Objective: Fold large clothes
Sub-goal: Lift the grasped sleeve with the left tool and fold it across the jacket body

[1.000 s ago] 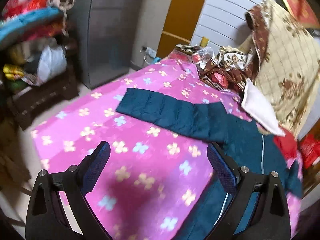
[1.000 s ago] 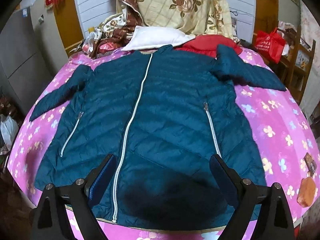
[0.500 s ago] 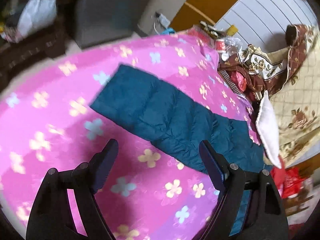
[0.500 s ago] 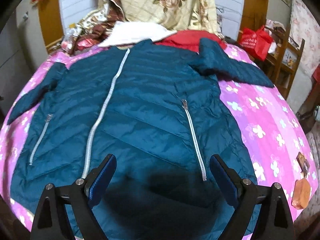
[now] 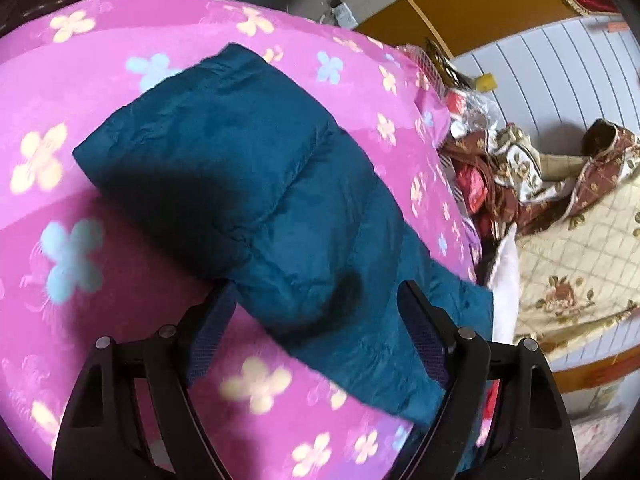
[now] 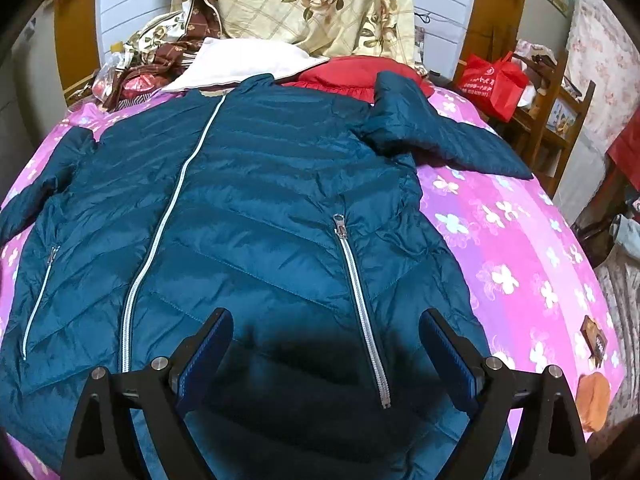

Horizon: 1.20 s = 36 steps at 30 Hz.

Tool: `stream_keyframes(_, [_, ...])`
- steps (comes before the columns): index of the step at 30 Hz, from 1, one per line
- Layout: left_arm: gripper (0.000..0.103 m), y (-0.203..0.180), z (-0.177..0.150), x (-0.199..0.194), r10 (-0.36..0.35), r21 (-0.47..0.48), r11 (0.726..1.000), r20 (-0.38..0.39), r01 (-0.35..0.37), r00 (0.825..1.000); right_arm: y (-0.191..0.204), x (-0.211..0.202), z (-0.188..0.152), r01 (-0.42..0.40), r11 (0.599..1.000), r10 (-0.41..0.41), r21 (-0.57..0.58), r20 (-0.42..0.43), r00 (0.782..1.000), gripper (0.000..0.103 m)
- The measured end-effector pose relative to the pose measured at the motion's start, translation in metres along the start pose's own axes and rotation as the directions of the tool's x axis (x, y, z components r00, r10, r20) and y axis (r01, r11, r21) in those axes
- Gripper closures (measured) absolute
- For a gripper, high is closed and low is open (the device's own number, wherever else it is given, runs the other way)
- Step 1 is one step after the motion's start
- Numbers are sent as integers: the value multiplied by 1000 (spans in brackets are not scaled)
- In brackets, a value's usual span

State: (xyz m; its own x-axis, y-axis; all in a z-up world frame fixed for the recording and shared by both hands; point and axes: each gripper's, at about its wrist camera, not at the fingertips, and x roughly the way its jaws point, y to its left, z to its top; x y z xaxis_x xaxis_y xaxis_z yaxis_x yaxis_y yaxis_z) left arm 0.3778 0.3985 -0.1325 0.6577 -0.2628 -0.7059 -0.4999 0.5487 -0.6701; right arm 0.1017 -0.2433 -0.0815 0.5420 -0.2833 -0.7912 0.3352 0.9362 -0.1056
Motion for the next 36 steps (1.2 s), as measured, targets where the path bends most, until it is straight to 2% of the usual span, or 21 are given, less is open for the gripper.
stream_keyframes(1, [26,-4,2,3,23,13,1000,4,-23,1000,0,0,0,5,1000,-5,-3,1,1000,10])
stream_keyframes(2, [59,-8,3,7,65,33,997,2,-65,998,-1,1,0,7,1000,-7,-5,0,1000,10])
stream_keyframes(3, [81,-13,3,14,126,60,990,-26,-124,992,-2,1,0,9,1000,-9,-4,1,1000,10])
stream_keyframes(4, [93,-17,3,20,144,71,988,-59,-139,988,-3,0,-1,10,1000,-10,-2,2,1000,10])
stream_keyframes(7, [95,-35,-2,8,179,115,978,-16,-176,984,-12,-5,-1,0,1000,0,17,20,1000,10])
stream_keyframes(10, [96,-72,-14,-20,157,203,966,30,-160,987,-21,-12,-3,-17,999,15,39,43,999,10])
stream_keyframes(12, [97,-105,-29,-39,128,284,949,51,-137,990,-26,-16,-5,-34,998,31,47,54,998,10])
stream_keyframes(15, [98,-171,-68,-64,88,437,893,72,-110,994,-32,-21,-9,-53,997,49,49,67,997,10])
stream_keyframes(17, [98,-216,-108,-74,18,530,847,40,-37,999,-41,-26,-13,-70,995,65,65,75,995,10])
stream_keyframes(18, [98,-244,-137,-79,-18,591,807,15,5,1000,-45,-28,-14,-77,994,71,74,78,994,10])
stream_keyframes(20, [98,-279,-185,-82,-64,661,746,-44,77,997,-58,-33,-17,-92,990,83,104,87,993,10])
stream_keyframes(23, [98,-324,-276,-72,-62,747,644,-164,164,985,-81,-38,-24,-96,984,84,151,84,993,10])
stream_keyframes(24, [98,-331,-301,-69,-59,759,623,-195,189,979,-86,-38,-25,-100,982,88,161,80,993,10])
stream_keyframes(25, [98,-334,-317,-67,-62,760,615,-220,211,973,-93,-40,-28,-109,979,97,173,75,992,10])
stream_keyframes(27, [98,-336,-343,-60,-57,752,615,-259,238,964,-107,-45,-33,-135,973,121,189,80,989,10])
stream_keyframes(30, [95,-325,-348,-56,-12,740,643,-251,200,968,-118,-50,-38,-130,974,114,187,95,989,10])
stream_keyframes(31, [89,-315,-339,-53,19,730,664,-232,162,972,-121,-50,-39,-124,974,107,189,98,989,10])
stream_keyframes(32, [75,-304,-326,-50,41,716,686,-216,130,976,-124,-50,-41,-122,973,104,196,98,990,10])
stream_keyframes(33, [66,-293,-314,-48,57,699,709,-195,98,979,-126,-48,-41,-125,971,108,205,95,990,10])
stream_keyframes(34, [53,-276,-296,-46,74,669,742,-152,47,986,-126,-46,-42,-128,969,111,209,92,990,10])
stream_keyframes(36, [48,-235,-250,-42,97,596,803,-75,-33,992,-124,-41,-43,-132,968,117,213,82,990,10])
